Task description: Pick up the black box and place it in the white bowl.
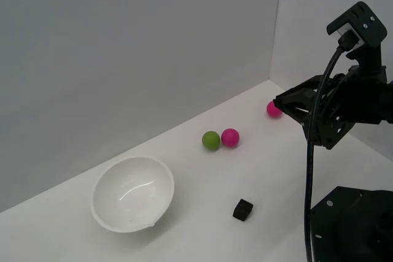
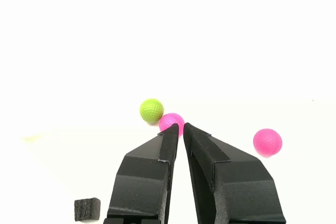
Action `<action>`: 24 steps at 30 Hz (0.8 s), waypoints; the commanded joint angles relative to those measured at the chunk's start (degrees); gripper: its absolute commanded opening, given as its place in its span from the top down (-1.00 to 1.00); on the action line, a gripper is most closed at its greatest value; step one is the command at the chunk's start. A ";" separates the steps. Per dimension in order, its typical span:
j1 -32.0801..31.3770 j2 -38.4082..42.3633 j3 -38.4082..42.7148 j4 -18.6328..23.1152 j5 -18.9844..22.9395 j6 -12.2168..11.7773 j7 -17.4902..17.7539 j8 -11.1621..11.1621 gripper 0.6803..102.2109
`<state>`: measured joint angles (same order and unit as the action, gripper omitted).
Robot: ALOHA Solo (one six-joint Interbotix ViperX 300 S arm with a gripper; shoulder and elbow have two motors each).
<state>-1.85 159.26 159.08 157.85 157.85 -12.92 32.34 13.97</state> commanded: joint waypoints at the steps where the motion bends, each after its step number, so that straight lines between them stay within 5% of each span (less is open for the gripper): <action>1: -0.53 -0.26 0.00 -0.18 -0.18 -0.70 -0.26 0.09 0.96; 14: -0.53 -0.79 -0.62 -3.60 -3.78 -0.79 1.49 -0.53 0.74; 24: -0.53 -10.11 -10.02 -10.81 -10.99 -0.88 10.81 -0.62 0.64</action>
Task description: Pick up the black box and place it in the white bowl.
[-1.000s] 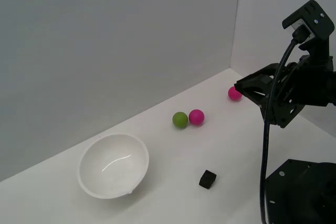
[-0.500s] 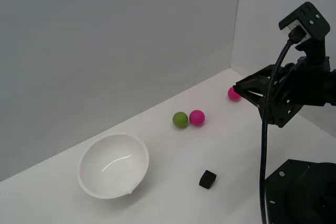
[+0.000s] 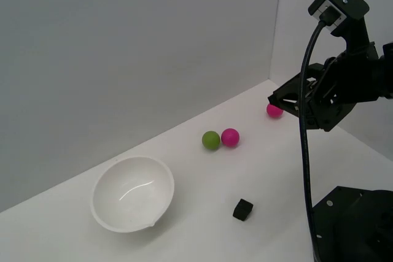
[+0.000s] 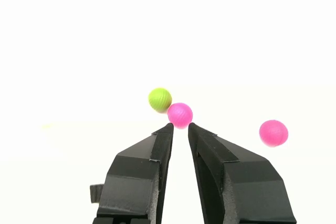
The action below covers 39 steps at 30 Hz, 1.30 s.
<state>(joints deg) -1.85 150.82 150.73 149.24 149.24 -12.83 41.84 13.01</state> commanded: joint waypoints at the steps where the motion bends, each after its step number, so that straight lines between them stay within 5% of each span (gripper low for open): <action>1: -0.44 -2.72 -2.72 -2.81 -2.90 -1.05 2.37 0.35 0.59; 10: -0.97 -11.34 -11.43 -5.27 -5.27 -4.39 10.37 0.35 0.14; 12: -0.97 -12.83 -12.92 -5.19 -5.19 -5.19 10.99 0.09 -0.18; 15: -0.97 -14.50 -14.50 -5.27 -5.27 -5.71 11.60 -1.32 -0.99; 22: -2.20 -18.28 -18.37 -5.01 -5.01 -9.05 14.77 -1.32 -0.96; 29: -6.24 -23.38 -23.38 -4.31 -4.31 -15.03 15.12 -1.67 -0.96; 39: -10.55 -29.97 -30.06 -3.34 -3.43 -15.82 12.92 -1.67 -0.96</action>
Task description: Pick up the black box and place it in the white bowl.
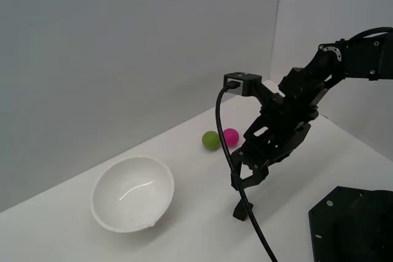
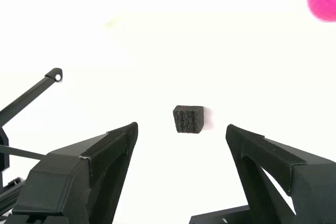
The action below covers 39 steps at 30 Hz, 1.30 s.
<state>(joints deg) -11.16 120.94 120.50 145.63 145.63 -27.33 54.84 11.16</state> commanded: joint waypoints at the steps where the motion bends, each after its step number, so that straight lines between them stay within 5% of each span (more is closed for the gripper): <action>1: -1.67 -0.79 -0.53 0.44 0.44 -1.41 -0.35 0.18 -0.96; 9: -6.24 -6.68 -6.42 2.20 2.29 -1.41 -4.22 0.18 -0.96; 39: -11.43 -16.61 -16.26 3.08 2.90 -0.62 -10.28 0.53 -0.92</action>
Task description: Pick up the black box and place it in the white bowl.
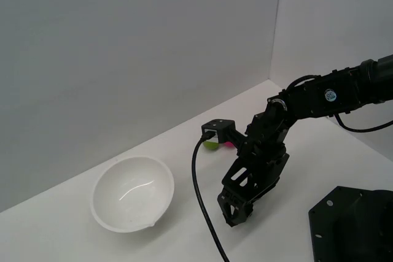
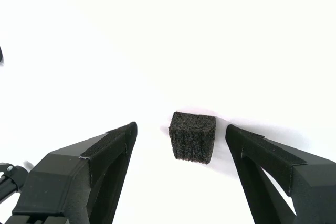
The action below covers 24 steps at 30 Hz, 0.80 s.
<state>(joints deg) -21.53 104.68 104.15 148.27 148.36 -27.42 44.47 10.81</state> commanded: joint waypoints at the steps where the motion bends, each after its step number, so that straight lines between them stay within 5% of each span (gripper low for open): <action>1: -1.05 -0.35 0.09 0.44 0.18 -0.53 0.09 0.88 -0.90; 12: -1.05 -0.44 0.00 0.53 0.35 -0.53 0.18 0.88 -0.17; 18: -1.05 -0.09 0.35 0.53 0.35 -0.53 0.26 0.88 0.63; 24: -1.14 0.35 0.79 0.53 0.44 -0.53 0.44 0.88 0.94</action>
<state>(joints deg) -21.80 103.89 103.45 148.36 148.45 -26.81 44.12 10.90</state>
